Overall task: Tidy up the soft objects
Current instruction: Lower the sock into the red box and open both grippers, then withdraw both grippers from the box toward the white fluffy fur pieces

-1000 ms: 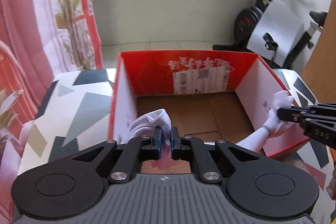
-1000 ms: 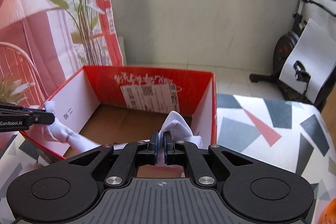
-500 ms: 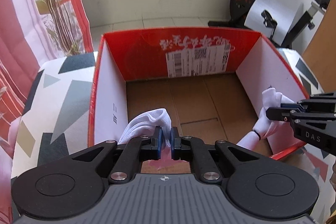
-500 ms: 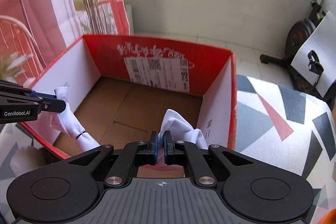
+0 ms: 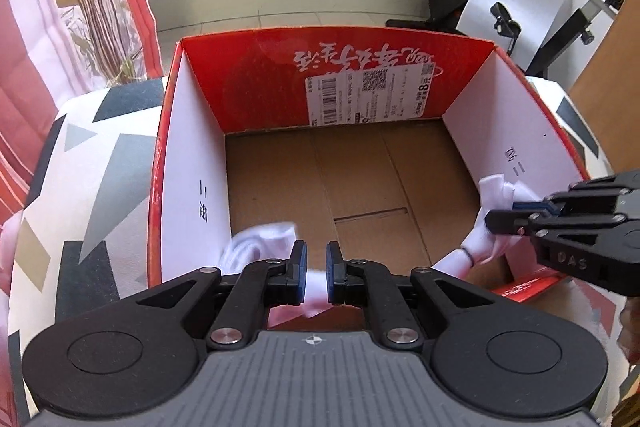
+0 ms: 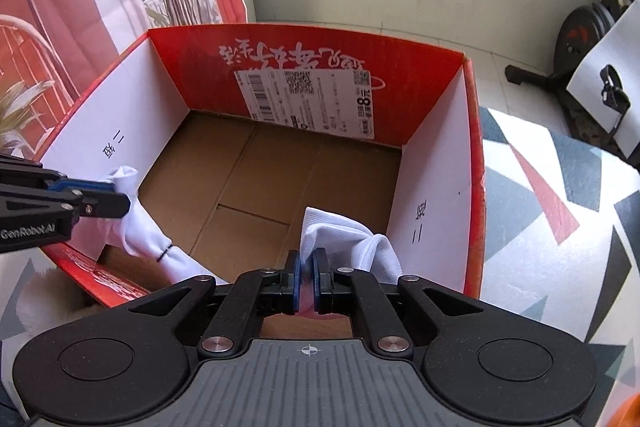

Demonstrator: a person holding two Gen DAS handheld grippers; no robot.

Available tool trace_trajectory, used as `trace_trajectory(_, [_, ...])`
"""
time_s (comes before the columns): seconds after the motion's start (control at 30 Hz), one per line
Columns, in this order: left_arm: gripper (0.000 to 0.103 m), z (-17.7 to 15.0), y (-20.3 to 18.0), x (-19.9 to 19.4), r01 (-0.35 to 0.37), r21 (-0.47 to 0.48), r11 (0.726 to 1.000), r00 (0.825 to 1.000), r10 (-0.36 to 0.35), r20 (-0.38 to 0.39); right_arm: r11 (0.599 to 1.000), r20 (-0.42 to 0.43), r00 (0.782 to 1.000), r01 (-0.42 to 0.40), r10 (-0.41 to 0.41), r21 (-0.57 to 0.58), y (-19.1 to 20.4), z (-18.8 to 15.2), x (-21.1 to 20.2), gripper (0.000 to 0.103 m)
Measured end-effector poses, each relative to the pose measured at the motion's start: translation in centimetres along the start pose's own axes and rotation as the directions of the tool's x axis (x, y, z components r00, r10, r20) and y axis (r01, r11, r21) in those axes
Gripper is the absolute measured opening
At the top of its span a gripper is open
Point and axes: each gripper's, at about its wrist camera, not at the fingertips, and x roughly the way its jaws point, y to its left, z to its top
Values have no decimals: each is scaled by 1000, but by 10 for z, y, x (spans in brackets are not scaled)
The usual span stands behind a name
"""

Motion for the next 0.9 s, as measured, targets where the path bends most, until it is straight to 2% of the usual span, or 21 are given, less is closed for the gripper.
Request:
trace_trajectory(0.17, [33, 6, 0, -20, 31, -8, 999, 997, -30, 73, 1000, 23, 999, 25, -25, -5, 2, -3, -4, 11])
trace_trajectory(0.37, [33, 1, -2, -53, 14, -14, 1000, 982, -11, 191, 994, 150, 983, 107, -105, -10, 5, -4, -32, 37])
trace_trajectory(0.43, [34, -4, -4, -65, -14, -5, 1000, 971, 15, 238, 993, 224, 967, 120, -119, 12, 4, -8, -49, 44])
trace_trajectory(0.5, [39, -12, -6, -78, -27, 2, 1000, 961, 26, 277, 993, 288, 951, 117, -116, 13, 5, -14, -64, 57])
trace_trajectory(0.53, [42, -18, -7, -86, -30, 3, 1000, 955, 28, 296, 993, 319, 941, 117, -115, 15, 5, -18, -71, 60])
trace_trajectory(0.63, [44, -34, -9, -104, -53, -3, 999, 932, 50, 359, 995, 381, 919, 103, -102, 18, 7, -32, -90, 71])
trace_trajectory(0.73, [45, -52, -11, -120, -79, -9, 997, 908, 76, 413, 994, 434, 895, 100, -105, 35, 11, -50, -107, 87])
trace_trajectory(0.8, [52, -65, -13, -129, -69, -14, 997, 897, 68, 436, 996, 466, 880, 77, -86, 39, 15, -65, -116, 93])
trace_trajectory(0.83, [62, -71, -13, -132, -60, -15, 998, 892, 60, 448, 997, 476, 876, 69, -77, 34, 17, -72, -120, 95])
trace_trajectory(0.87, [77, -78, -14, -136, -54, -12, 998, 887, 53, 459, 997, 485, 872, 67, -73, 29, 21, -81, -123, 99])
trace_trajectory(0.9, [86, -87, -15, -138, -60, -12, 998, 882, 59, 468, 997, 493, 867, 66, -70, 25, 24, -88, -125, 101])
